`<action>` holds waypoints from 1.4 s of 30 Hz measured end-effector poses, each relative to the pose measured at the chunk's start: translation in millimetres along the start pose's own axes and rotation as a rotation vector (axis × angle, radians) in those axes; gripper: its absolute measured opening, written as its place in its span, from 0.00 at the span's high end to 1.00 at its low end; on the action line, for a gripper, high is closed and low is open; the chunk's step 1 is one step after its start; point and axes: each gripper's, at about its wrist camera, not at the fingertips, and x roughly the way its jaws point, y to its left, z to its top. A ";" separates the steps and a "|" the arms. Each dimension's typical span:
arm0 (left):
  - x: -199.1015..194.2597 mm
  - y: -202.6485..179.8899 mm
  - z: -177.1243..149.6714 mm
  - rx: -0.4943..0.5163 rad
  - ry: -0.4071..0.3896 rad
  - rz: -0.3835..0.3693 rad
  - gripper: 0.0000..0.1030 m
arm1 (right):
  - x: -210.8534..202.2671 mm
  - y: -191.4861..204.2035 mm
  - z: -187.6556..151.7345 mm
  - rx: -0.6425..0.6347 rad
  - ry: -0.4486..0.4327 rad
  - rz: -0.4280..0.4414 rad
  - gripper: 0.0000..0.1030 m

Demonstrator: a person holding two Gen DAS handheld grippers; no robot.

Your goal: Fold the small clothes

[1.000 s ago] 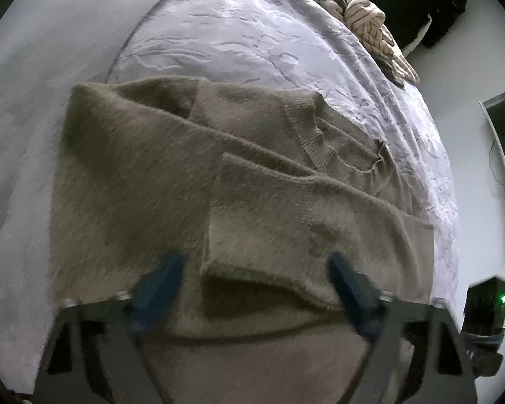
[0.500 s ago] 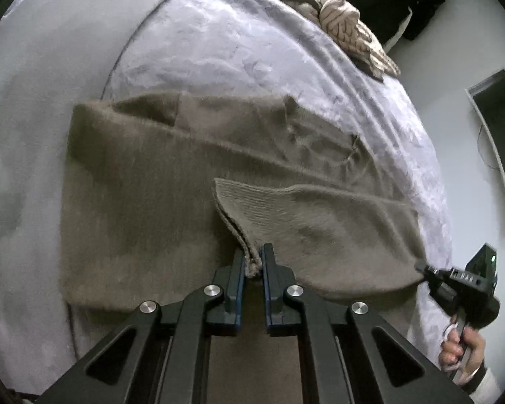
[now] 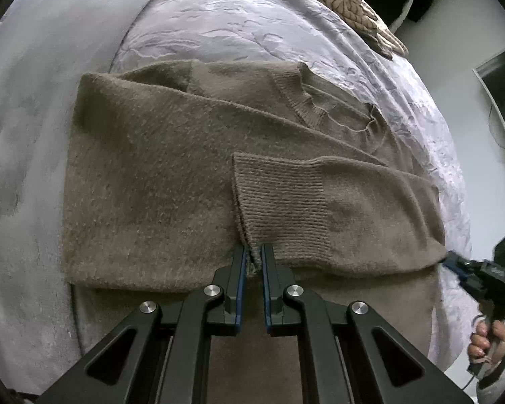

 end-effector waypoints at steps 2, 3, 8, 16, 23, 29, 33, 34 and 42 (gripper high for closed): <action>1.2 -1.3 0.4 0.002 0.002 0.007 0.90 | -3.8 -4.8 12.9 0.012 -0.039 -0.015 0.46; 1.9 -1.4 0.4 0.006 0.005 0.010 0.90 | -1.6 -11.3 24.0 0.036 -0.058 -0.016 0.45; 1.7 -1.9 0.1 0.009 0.005 0.015 0.90 | 39.2 -44.3 60.8 0.183 -0.005 0.099 0.46; -5.8 -4.3 -5.8 0.032 0.001 0.027 0.90 | 36.6 20.2 74.0 -0.155 0.013 0.011 0.92; -1.4 -1.4 -9.3 0.044 0.001 0.051 0.90 | 62.7 10.6 76.5 -0.231 0.050 -0.223 0.84; -3.9 4.6 -7.0 0.058 0.005 0.048 0.90 | 32.9 6.1 50.6 -0.124 -0.007 -0.203 0.80; -10.8 3.5 -9.8 0.078 0.005 0.072 0.90 | 15.6 22.9 28.8 -0.089 -0.017 -0.110 0.80; -12.0 3.4 -10.5 0.079 0.005 0.078 0.90 | 15.7 30.1 21.6 -0.083 -0.004 -0.067 0.80; -29.0 18.3 -16.7 0.059 -0.020 0.159 0.90 | 96.7 103.9 -63.9 -0.044 0.289 0.257 0.48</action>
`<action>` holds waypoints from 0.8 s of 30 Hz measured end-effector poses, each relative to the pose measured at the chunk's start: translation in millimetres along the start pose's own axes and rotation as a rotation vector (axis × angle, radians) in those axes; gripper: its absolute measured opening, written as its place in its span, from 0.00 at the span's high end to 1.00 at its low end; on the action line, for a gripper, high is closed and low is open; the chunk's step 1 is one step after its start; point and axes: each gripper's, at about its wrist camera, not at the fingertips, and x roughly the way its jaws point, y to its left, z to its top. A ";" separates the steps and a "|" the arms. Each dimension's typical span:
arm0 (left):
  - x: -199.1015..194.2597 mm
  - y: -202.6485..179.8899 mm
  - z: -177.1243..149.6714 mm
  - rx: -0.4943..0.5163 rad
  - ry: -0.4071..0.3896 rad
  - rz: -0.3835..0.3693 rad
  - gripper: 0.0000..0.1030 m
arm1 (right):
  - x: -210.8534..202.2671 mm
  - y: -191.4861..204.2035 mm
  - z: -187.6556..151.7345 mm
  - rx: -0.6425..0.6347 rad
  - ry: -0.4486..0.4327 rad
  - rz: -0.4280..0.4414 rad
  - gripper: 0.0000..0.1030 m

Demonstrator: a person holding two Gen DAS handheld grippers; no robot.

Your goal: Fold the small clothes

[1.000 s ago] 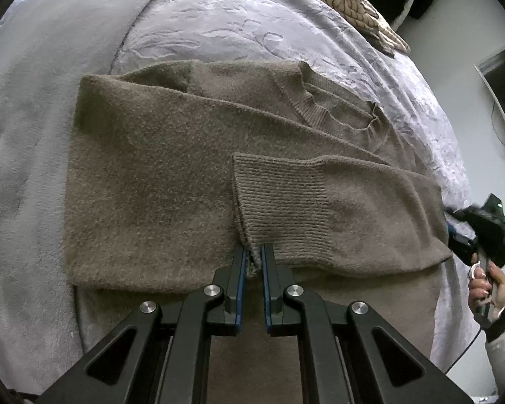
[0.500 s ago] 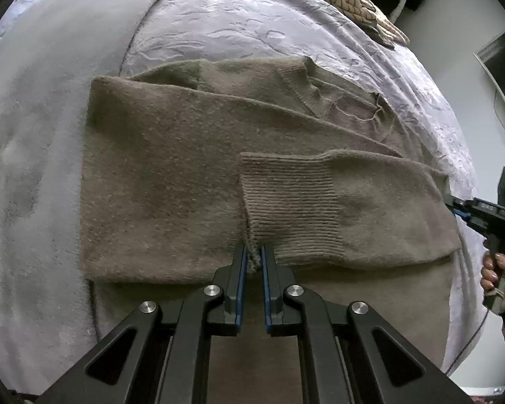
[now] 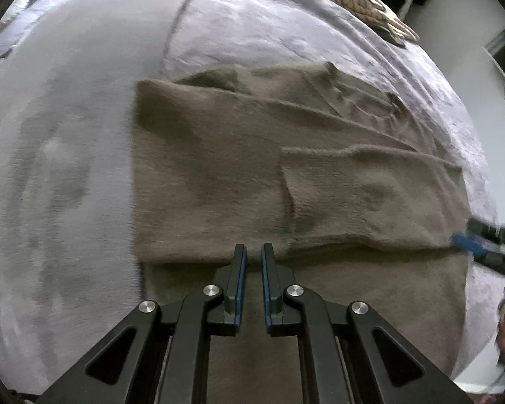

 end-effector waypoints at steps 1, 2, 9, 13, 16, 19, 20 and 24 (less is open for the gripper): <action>-2.0 0.7 -0.4 -0.001 -0.004 0.008 0.90 | 16.4 2.7 -4.3 0.031 0.024 0.034 0.48; -3.9 1.2 -1.0 -0.004 -0.009 0.016 0.90 | 31.5 4.8 -7.4 0.065 0.043 0.067 0.48; -0.4 3.3 -7.9 -0.017 0.003 0.120 0.90 | 98.7 2.7 -11.6 0.323 0.049 0.200 0.52; -0.8 10.7 -13.8 -0.032 0.005 0.129 0.89 | 104.1 8.9 -13.2 0.323 0.036 0.172 0.90; -2.8 15.4 -17.6 -0.035 0.003 0.137 0.89 | 105.5 6.8 -18.6 0.325 0.042 0.142 0.90; -2.8 17.4 -18.7 -0.037 0.008 0.141 0.89 | 108.8 -1.7 -24.3 0.346 0.055 0.126 0.90; -2.7 17.7 -18.8 -0.037 0.008 0.143 0.89 | 108.3 -2.6 -25.2 0.344 0.057 0.127 0.90; -2.9 14.2 -15.8 -0.037 0.002 0.137 0.89 | 105.9 7.0 -26.1 0.283 0.129 0.097 0.90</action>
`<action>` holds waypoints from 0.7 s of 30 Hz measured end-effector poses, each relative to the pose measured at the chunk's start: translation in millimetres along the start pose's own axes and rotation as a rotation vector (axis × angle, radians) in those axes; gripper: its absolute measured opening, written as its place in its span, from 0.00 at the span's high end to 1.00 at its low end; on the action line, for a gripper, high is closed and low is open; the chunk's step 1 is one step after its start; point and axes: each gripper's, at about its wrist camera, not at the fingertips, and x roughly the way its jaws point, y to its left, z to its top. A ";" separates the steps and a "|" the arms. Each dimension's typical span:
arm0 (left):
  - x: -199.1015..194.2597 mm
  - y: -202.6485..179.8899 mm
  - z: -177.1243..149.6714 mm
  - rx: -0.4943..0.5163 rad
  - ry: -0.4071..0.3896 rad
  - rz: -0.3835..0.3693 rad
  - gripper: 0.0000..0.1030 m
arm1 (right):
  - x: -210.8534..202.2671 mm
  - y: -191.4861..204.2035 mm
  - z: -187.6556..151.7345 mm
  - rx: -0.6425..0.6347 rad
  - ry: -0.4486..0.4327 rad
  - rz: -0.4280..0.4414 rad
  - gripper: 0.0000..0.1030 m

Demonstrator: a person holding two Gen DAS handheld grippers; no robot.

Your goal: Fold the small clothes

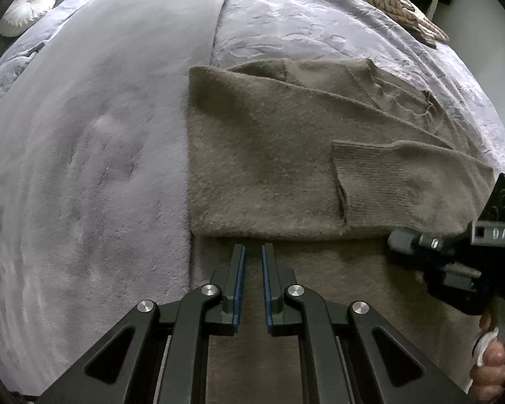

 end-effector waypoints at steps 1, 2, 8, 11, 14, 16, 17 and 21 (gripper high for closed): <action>-1.4 -2.5 1.2 0.003 -0.002 -0.009 0.89 | -2.7 2.5 -1.7 -0.020 0.008 -0.010 0.89; -2.1 -4.3 2.3 0.006 -0.004 -0.014 0.89 | -8.0 7.3 -3.4 -0.056 0.009 -0.027 0.88; -12.2 -31.7 19.4 0.030 -0.049 -0.084 0.89 | -71.1 28.8 1.4 -0.257 -0.135 -0.212 0.86; -6.2 -50.9 29.5 0.048 -0.055 -0.106 0.89 | -104.8 31.3 14.5 -0.351 -0.249 -0.398 0.77; 15.5 -69.9 32.4 0.080 -0.025 -0.055 0.89 | -125.7 25.7 26.1 -0.385 -0.325 -0.540 0.76; 30.5 -71.5 32.5 0.080 0.002 -0.026 0.89 | -135.8 9.3 33.3 -0.377 -0.346 -0.633 0.75; 33.4 -70.7 33.0 0.070 0.001 -0.034 0.89 | -140.7 -2.7 36.3 -0.360 -0.343 -0.649 0.75; 32.7 -70.1 34.3 0.070 0.000 -0.021 0.75 | -157.4 -22.2 36.0 -0.341 -0.342 -0.556 0.75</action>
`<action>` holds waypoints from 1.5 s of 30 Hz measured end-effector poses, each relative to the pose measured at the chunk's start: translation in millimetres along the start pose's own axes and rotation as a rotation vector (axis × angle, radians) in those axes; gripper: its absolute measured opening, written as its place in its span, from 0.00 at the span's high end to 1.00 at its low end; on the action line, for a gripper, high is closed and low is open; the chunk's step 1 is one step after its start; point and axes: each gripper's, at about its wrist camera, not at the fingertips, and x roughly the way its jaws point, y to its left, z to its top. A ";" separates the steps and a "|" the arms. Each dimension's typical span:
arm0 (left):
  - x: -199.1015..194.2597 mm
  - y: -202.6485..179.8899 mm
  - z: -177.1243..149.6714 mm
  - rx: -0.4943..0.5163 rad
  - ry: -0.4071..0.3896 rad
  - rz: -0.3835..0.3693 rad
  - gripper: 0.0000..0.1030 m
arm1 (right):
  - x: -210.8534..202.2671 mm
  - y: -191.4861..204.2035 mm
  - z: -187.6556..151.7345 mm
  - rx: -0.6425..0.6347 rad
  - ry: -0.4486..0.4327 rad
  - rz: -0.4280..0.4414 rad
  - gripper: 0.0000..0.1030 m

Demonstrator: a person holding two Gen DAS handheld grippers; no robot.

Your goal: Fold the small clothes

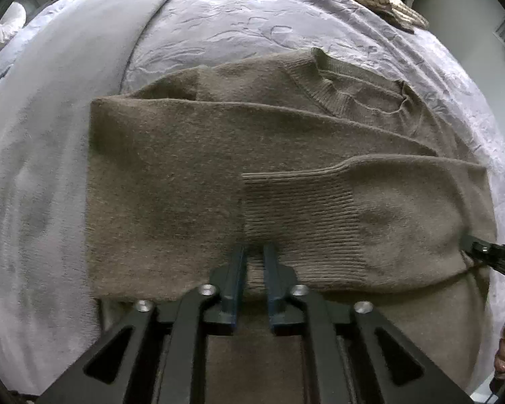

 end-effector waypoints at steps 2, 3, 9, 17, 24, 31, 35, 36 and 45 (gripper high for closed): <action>-3.0 3.8 0.2 -0.010 -0.015 0.032 0.29 | -0.9 1.8 -1.6 -0.015 0.000 -0.006 0.75; -4.7 6.1 0.2 -0.027 -0.024 0.025 0.17 | -1.6 3.3 -2.4 -0.024 0.001 -0.012 0.72; -10.5 15.1 -2.8 -0.087 -0.018 0.023 0.07 | -2.2 23.6 -8.0 -0.079 0.004 -0.013 0.54; -14.7 19.8 -9.6 -0.086 0.011 0.071 0.07 | -13.8 29.9 -14.0 -0.096 -0.009 -0.016 0.28; -28.3 19.3 -21.2 -0.059 0.000 0.116 0.00 | -24.4 31.1 -26.9 -0.105 -0.026 -0.044 0.20; -39.4 21.3 -30.1 -0.044 0.024 0.134 0.00 | -28.2 32.7 -41.3 -0.089 -0.032 -0.066 0.19; -43.6 25.6 -38.1 -0.037 0.035 0.144 0.00 | -31.0 36.5 -46.3 -0.089 -0.036 -0.074 0.08; -44.5 25.4 -41.1 -0.033 0.039 0.143 0.00 | -32.4 37.8 -47.2 -0.087 -0.035 -0.072 0.08; -62.9 40.2 -58.9 -0.018 0.057 0.133 0.00 | -40.6 51.0 -52.5 -0.074 0.012 -0.044 0.08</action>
